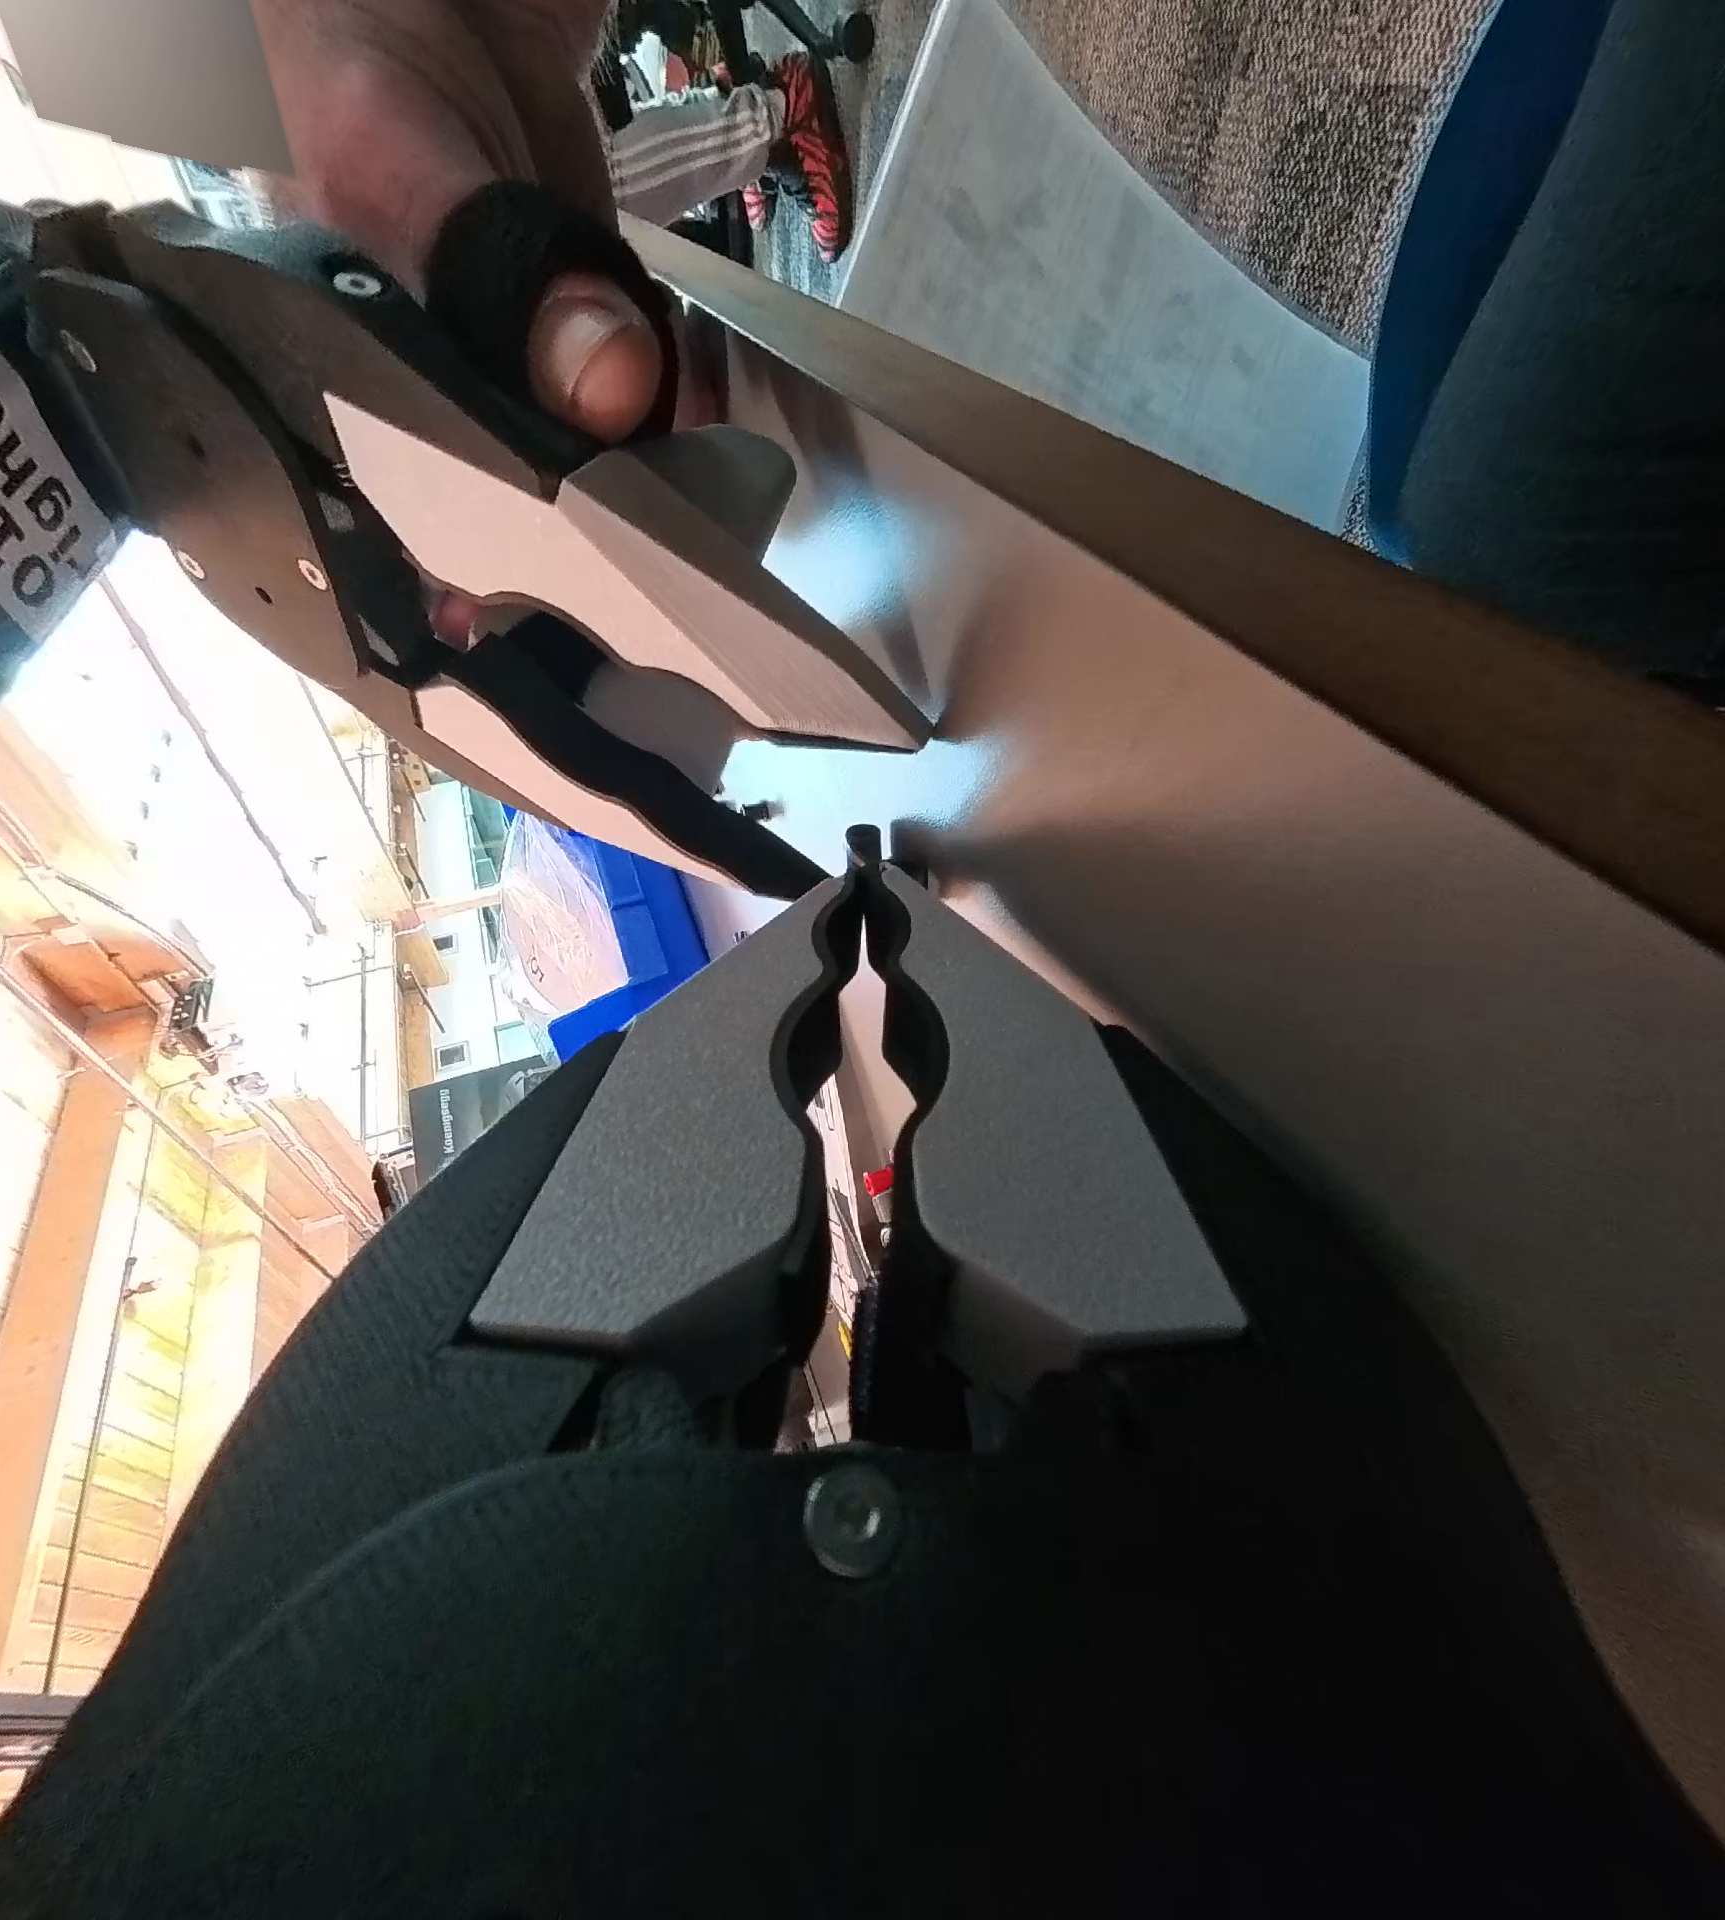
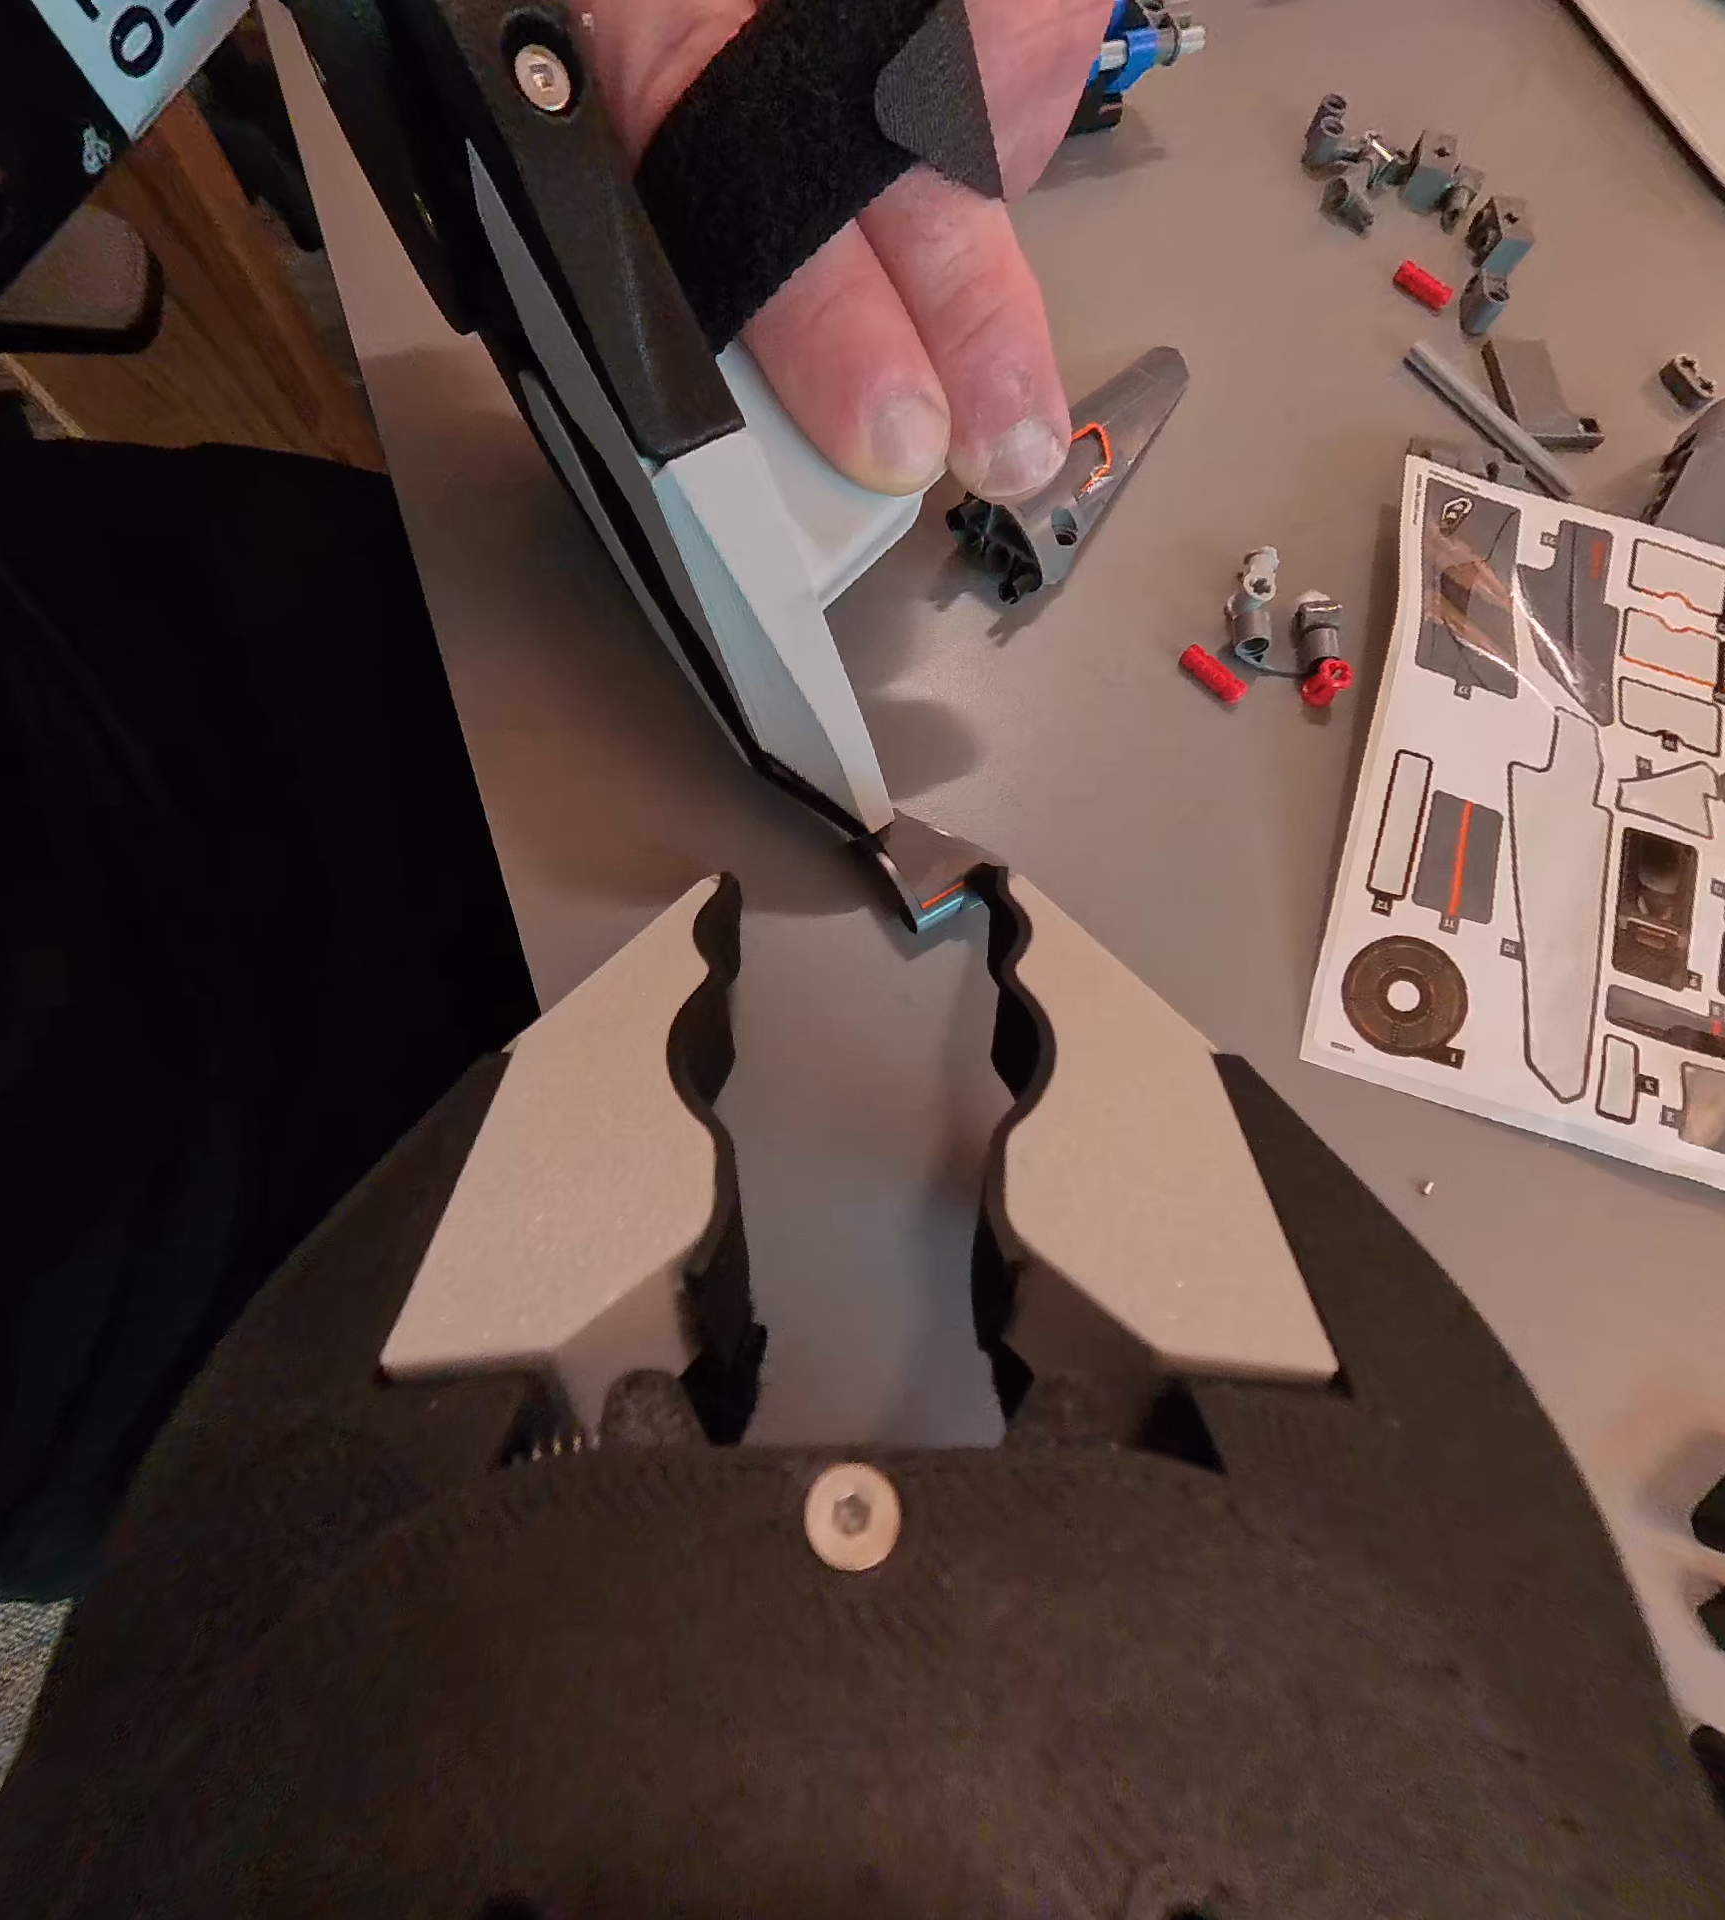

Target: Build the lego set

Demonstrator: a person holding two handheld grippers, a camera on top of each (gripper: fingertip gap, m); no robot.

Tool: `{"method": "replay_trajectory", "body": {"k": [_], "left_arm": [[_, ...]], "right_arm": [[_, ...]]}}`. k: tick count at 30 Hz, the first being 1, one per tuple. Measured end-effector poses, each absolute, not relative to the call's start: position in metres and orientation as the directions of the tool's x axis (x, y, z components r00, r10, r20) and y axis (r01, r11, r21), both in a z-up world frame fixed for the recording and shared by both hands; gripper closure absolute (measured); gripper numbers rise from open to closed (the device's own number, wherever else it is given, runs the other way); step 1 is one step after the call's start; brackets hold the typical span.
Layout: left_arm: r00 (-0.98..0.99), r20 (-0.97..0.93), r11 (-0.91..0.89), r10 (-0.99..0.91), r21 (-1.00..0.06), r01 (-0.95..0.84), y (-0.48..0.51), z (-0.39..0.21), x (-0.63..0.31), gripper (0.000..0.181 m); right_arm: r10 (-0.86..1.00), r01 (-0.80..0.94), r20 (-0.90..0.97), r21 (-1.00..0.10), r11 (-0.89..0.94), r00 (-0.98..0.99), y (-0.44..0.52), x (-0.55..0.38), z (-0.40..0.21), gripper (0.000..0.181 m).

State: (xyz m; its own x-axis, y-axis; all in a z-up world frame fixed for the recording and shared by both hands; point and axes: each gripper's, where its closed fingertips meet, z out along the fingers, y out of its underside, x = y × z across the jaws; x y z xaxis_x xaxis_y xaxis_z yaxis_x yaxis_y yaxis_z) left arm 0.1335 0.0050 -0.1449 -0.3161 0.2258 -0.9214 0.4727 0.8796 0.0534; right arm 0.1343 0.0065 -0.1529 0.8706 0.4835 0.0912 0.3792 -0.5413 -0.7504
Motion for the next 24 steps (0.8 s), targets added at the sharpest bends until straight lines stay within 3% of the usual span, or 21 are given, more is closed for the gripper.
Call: {"method": "replay_trajectory", "body": {"k": [24], "left_arm": [[-0.342, -0.916, 0.886, 0.213, 0.033, 0.462, 0.005, -0.146, 0.137, 0.181]], "right_arm": [[0.527, 0.421, 0.117, -0.754, -0.505, 0.842, 0.001, 0.127, -0.151, 0.124]]}}
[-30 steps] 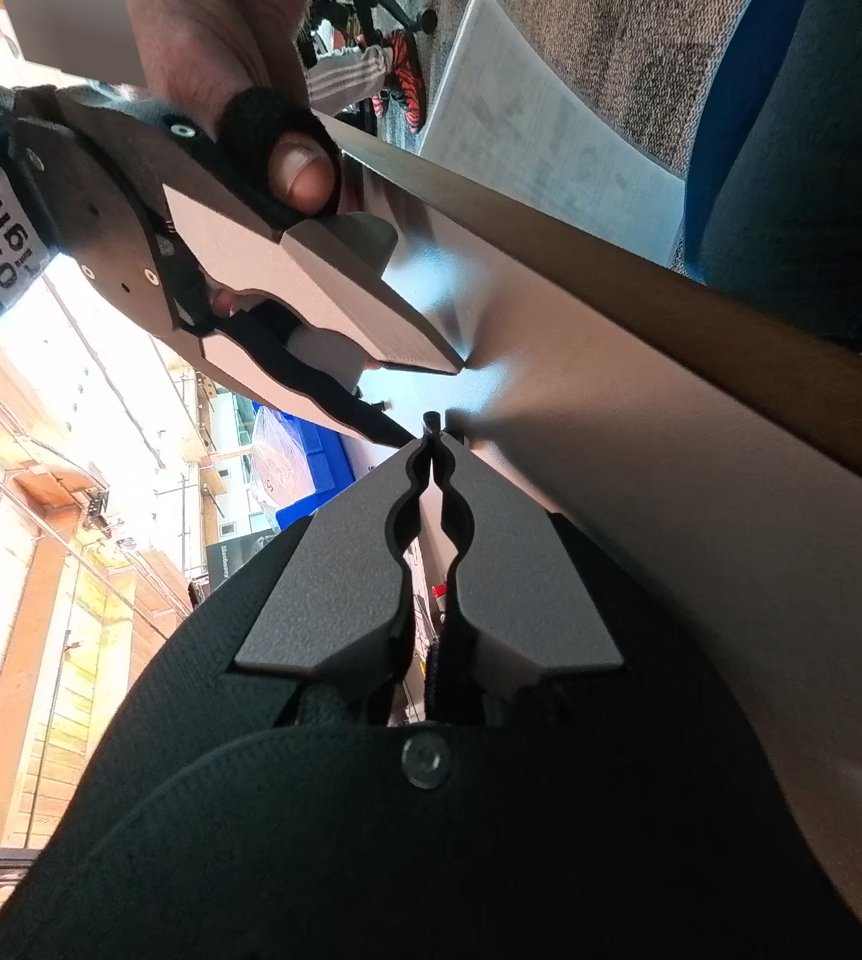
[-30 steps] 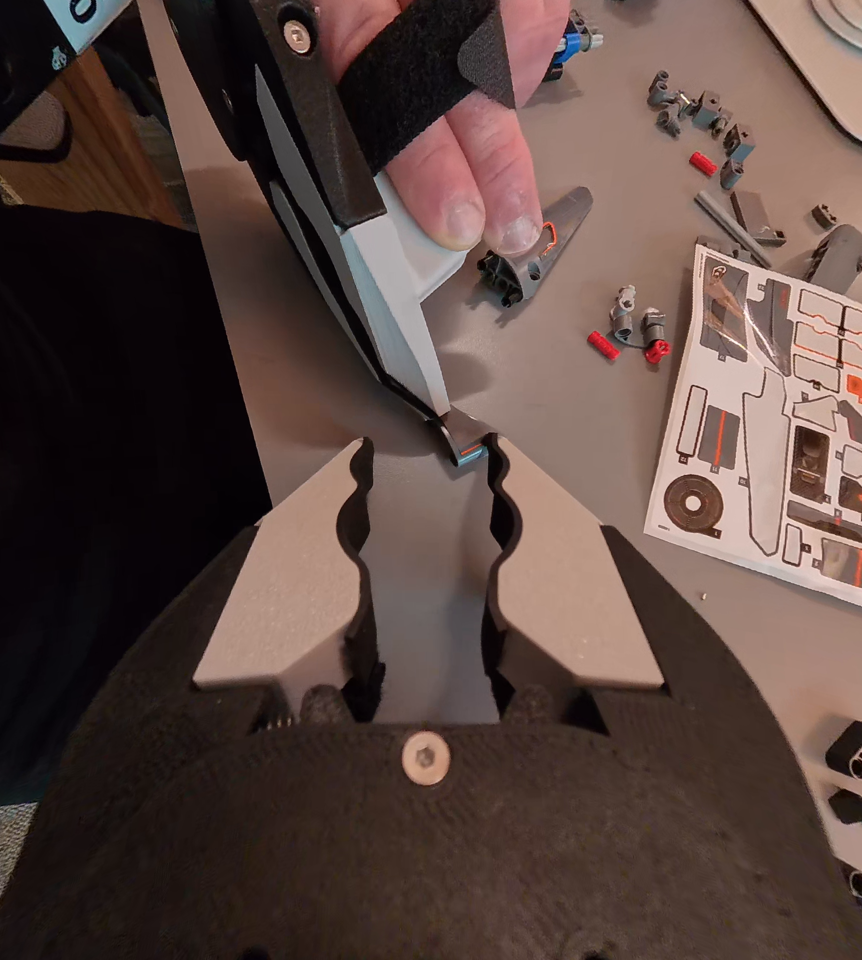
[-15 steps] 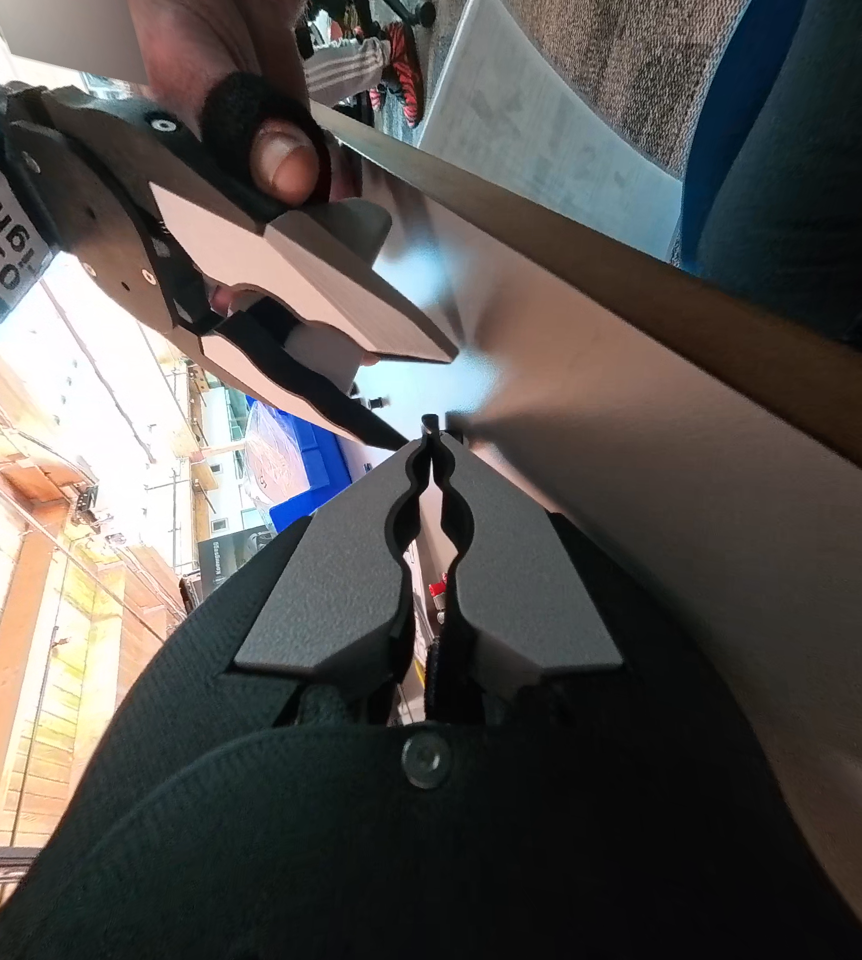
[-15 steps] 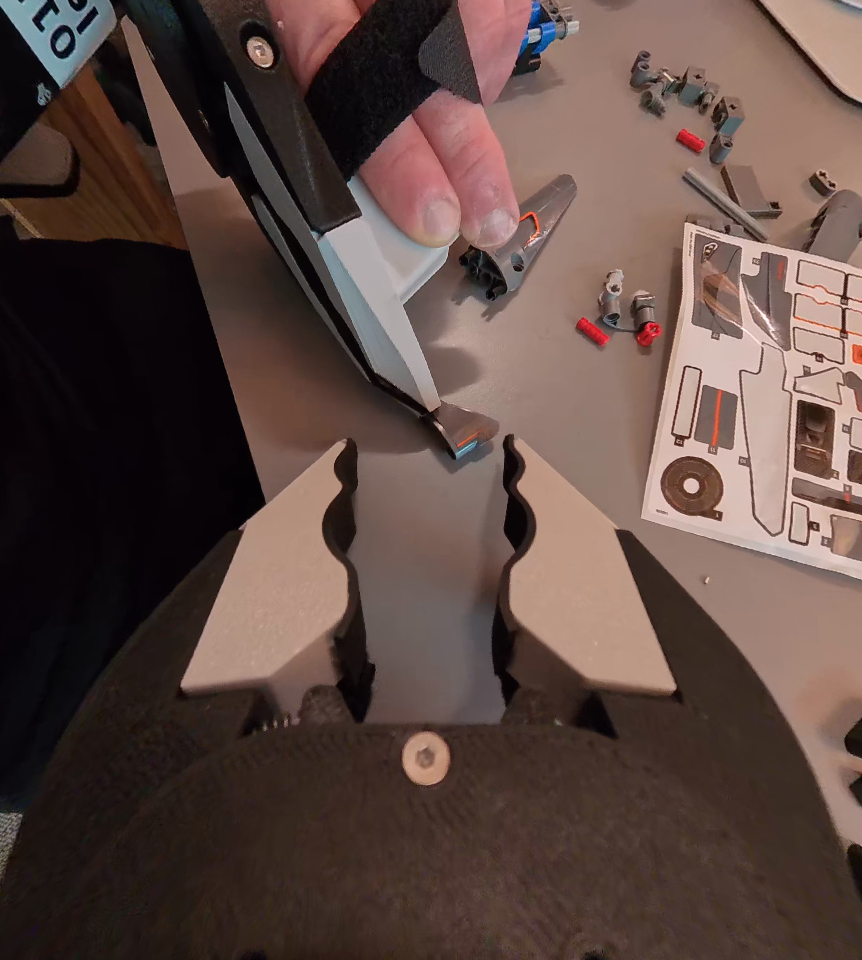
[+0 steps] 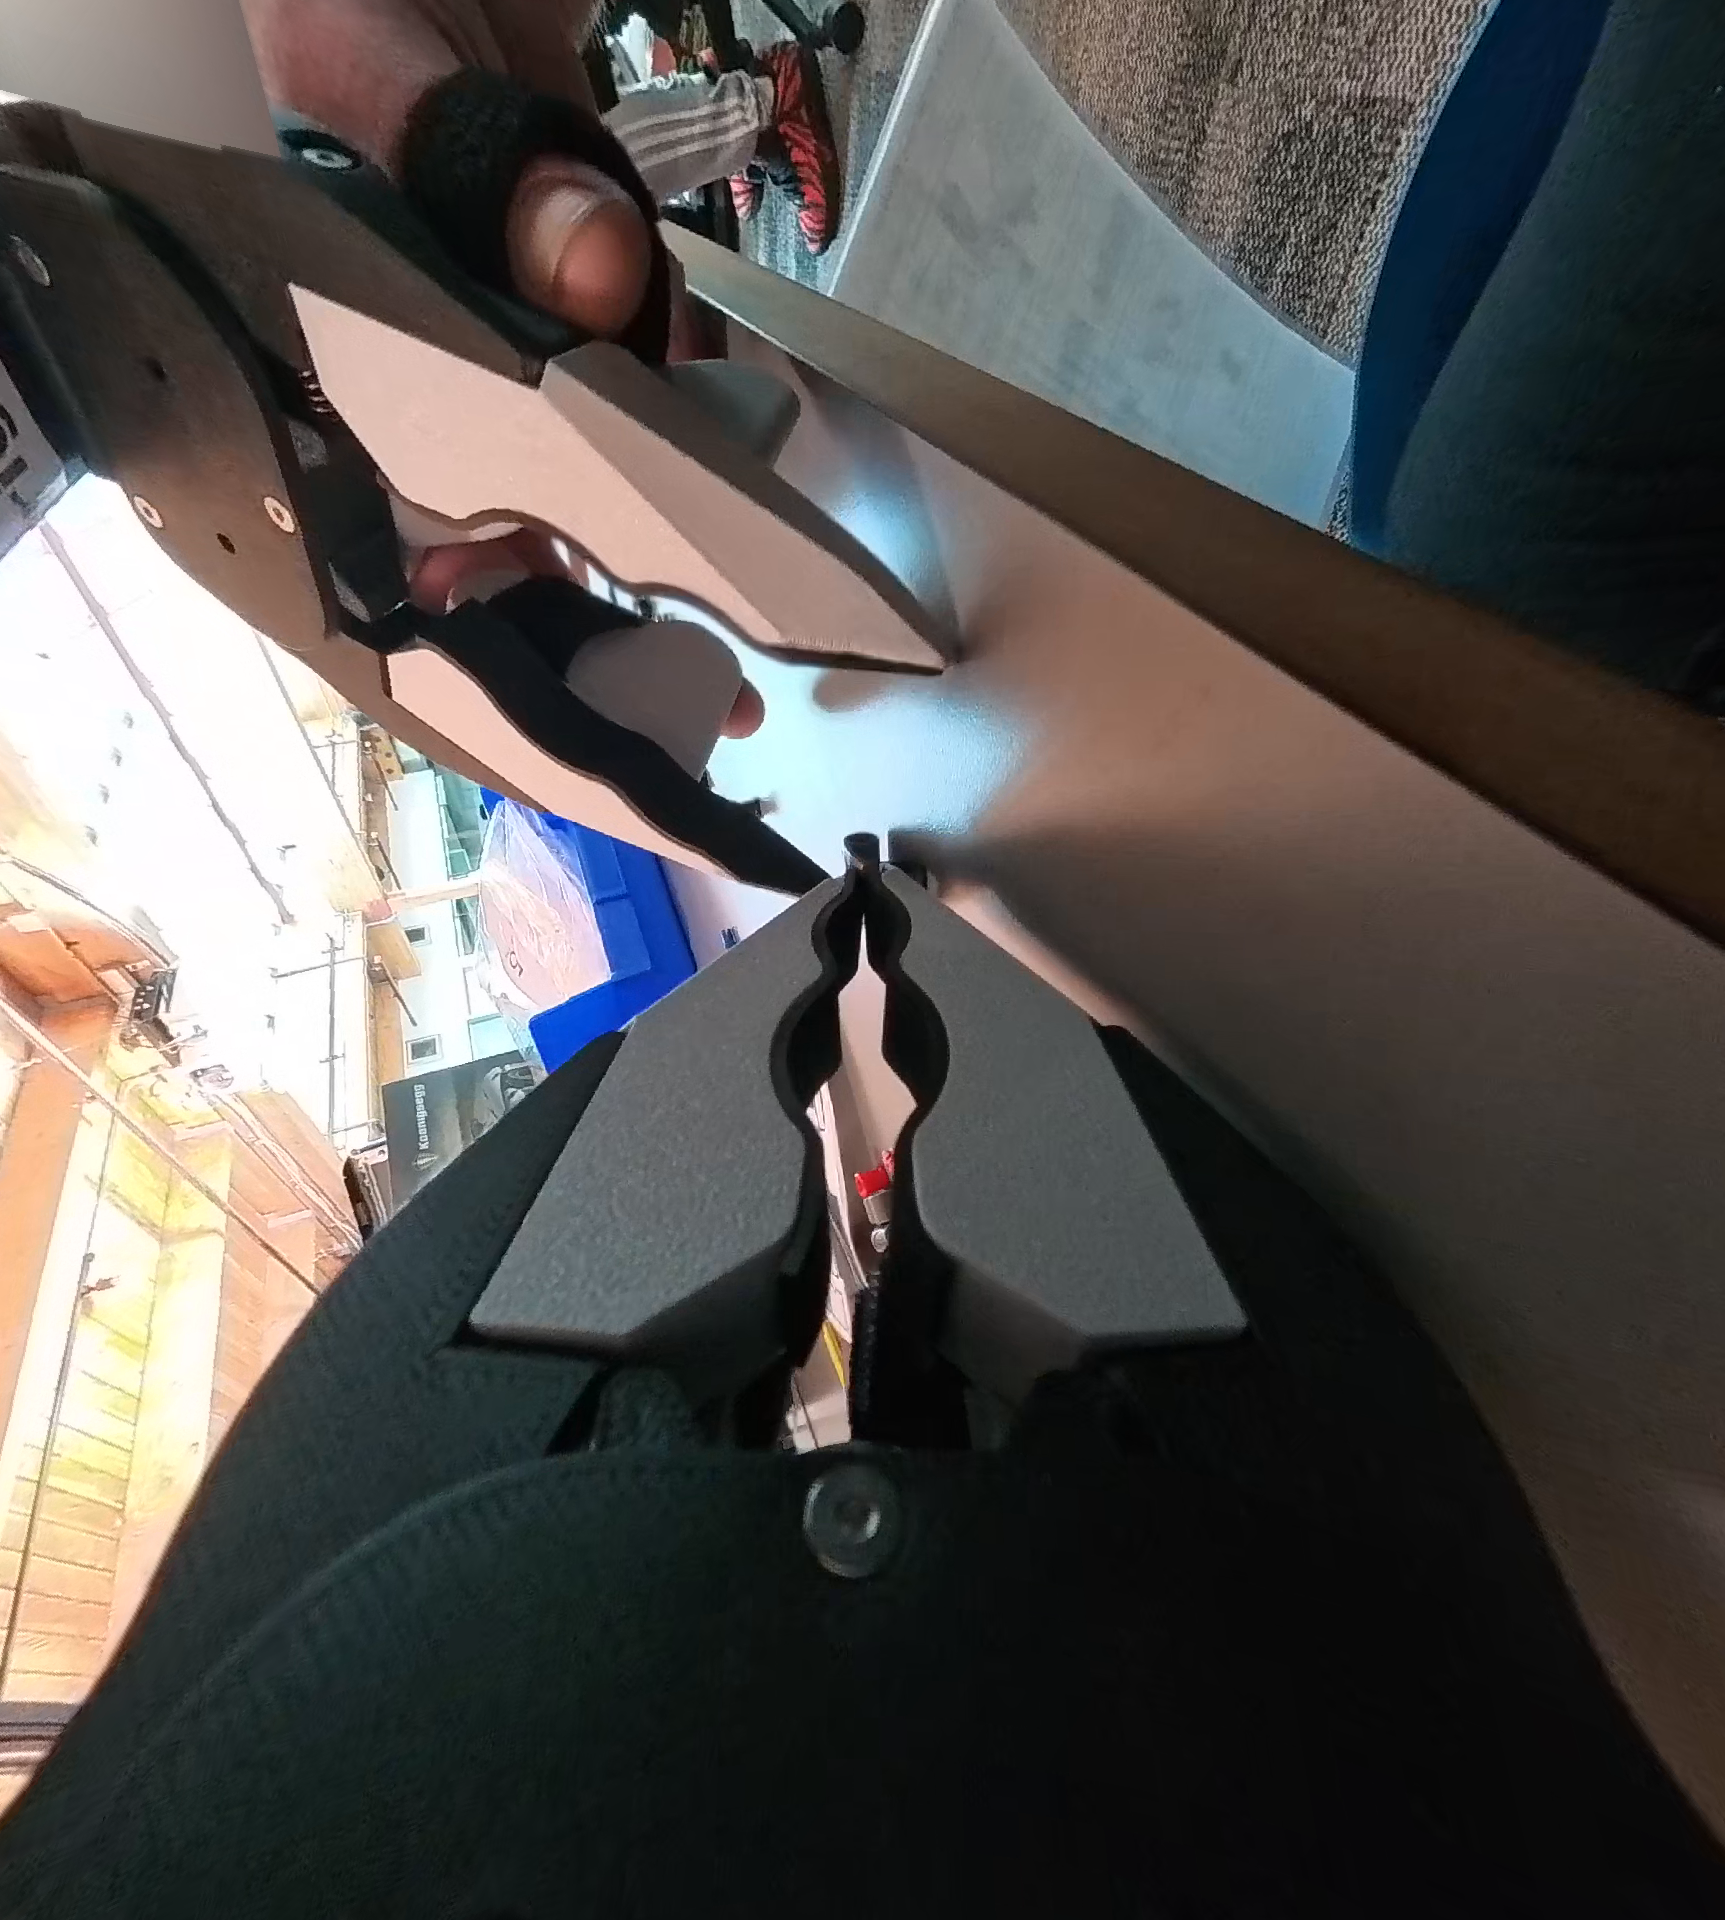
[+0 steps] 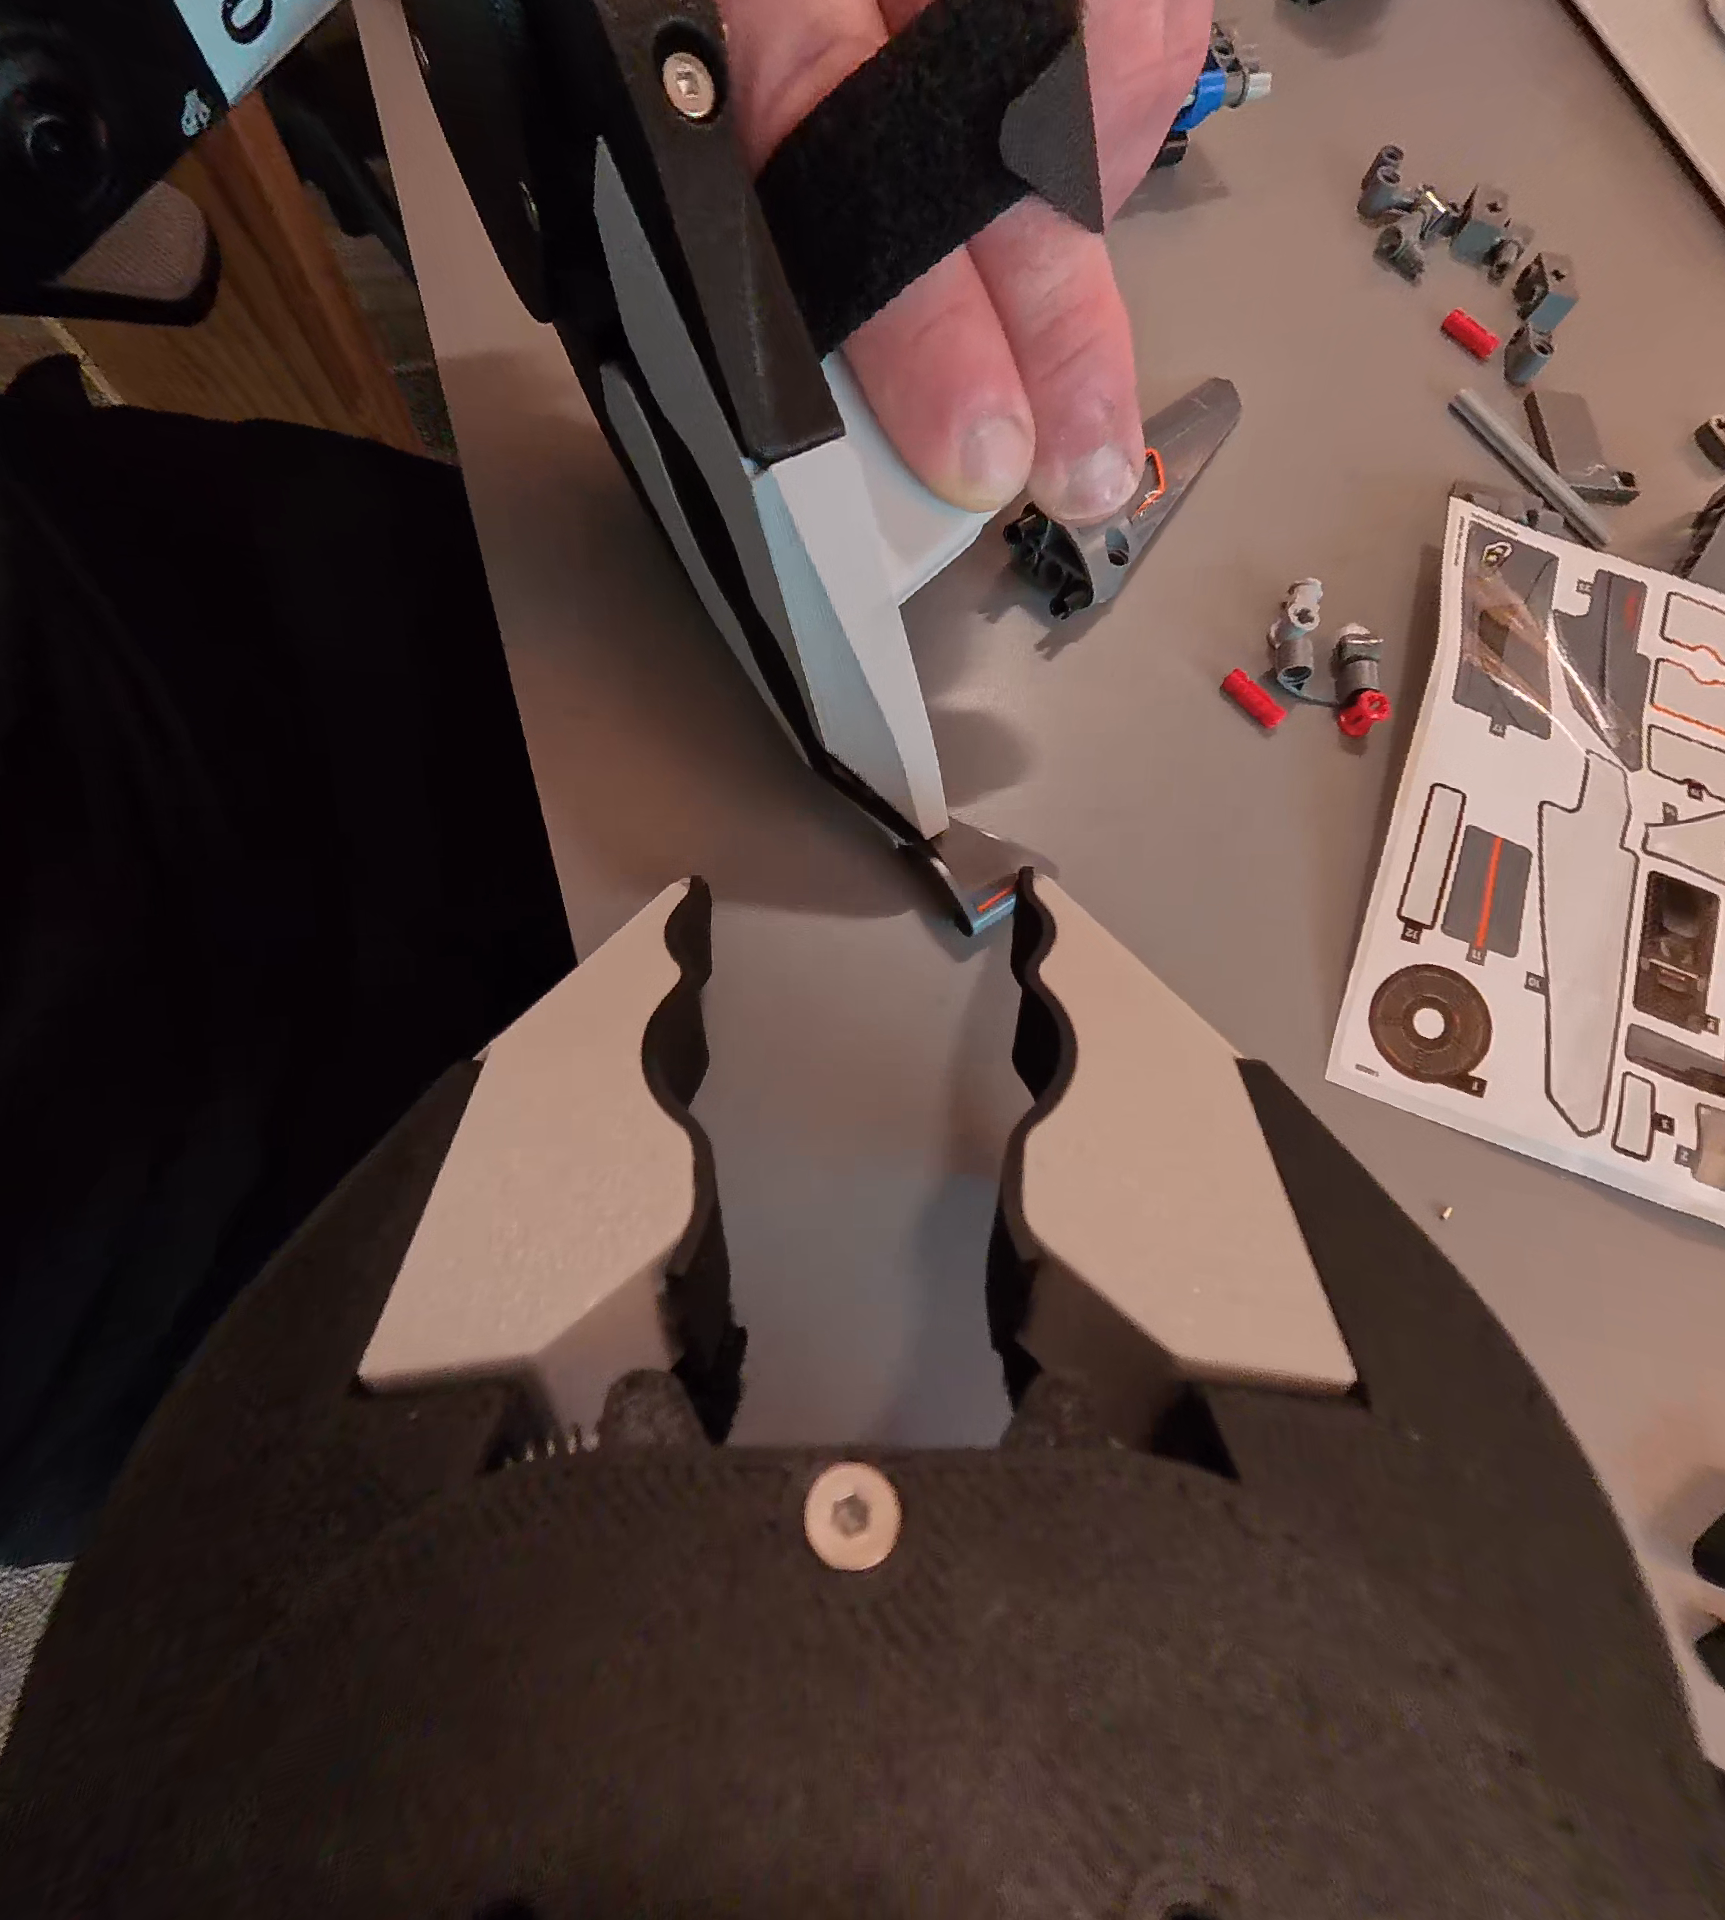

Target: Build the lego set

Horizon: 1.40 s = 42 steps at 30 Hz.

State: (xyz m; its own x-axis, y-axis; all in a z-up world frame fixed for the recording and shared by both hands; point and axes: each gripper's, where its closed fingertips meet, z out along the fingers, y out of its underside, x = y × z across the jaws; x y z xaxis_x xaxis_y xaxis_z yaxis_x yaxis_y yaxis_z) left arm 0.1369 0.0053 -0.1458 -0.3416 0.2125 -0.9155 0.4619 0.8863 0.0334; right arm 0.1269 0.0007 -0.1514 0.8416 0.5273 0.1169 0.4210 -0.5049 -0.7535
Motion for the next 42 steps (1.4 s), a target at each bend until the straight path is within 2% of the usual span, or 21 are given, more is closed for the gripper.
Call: {"method": "replay_trajectory", "body": {"k": [9, 14, 20, 25, 34, 42], "left_arm": [[-0.347, -0.914, 0.888, 0.211, 0.031, 0.459, 0.005, -0.146, 0.138, 0.181], [-0.349, -0.914, 0.888, 0.209, 0.028, 0.458, 0.005, -0.147, 0.139, 0.181], [-0.349, -0.913, 0.889, 0.211, 0.03, 0.457, 0.005, -0.147, 0.139, 0.181], [-0.35, -0.913, 0.888, 0.21, 0.028, 0.459, 0.005, -0.147, 0.139, 0.181], [-0.347, -0.914, 0.887, 0.209, 0.028, 0.46, 0.004, -0.146, 0.138, 0.181], [-0.342, -0.913, 0.886, 0.223, 0.043, 0.463, 0.004, -0.148, 0.139, 0.181]], "right_arm": [[0.524, 0.434, 0.141, -0.755, -0.491, 0.84, 0.0, 0.127, -0.15, 0.126], [0.521, 0.427, 0.132, -0.754, -0.5, 0.844, 0.002, 0.126, -0.151, 0.118], [0.534, 0.421, 0.109, -0.752, -0.508, 0.839, 0.002, 0.123, -0.152, 0.118], [0.525, 0.42, 0.116, -0.753, -0.507, 0.843, 0.001, 0.126, -0.151, 0.124], [0.528, 0.422, 0.128, -0.765, -0.486, 0.84, -0.008, 0.128, -0.148, 0.146], [0.498, 0.32, 0.061, -0.832, -0.453, 0.865, -0.008, 0.134, -0.131, 0.144]]}}
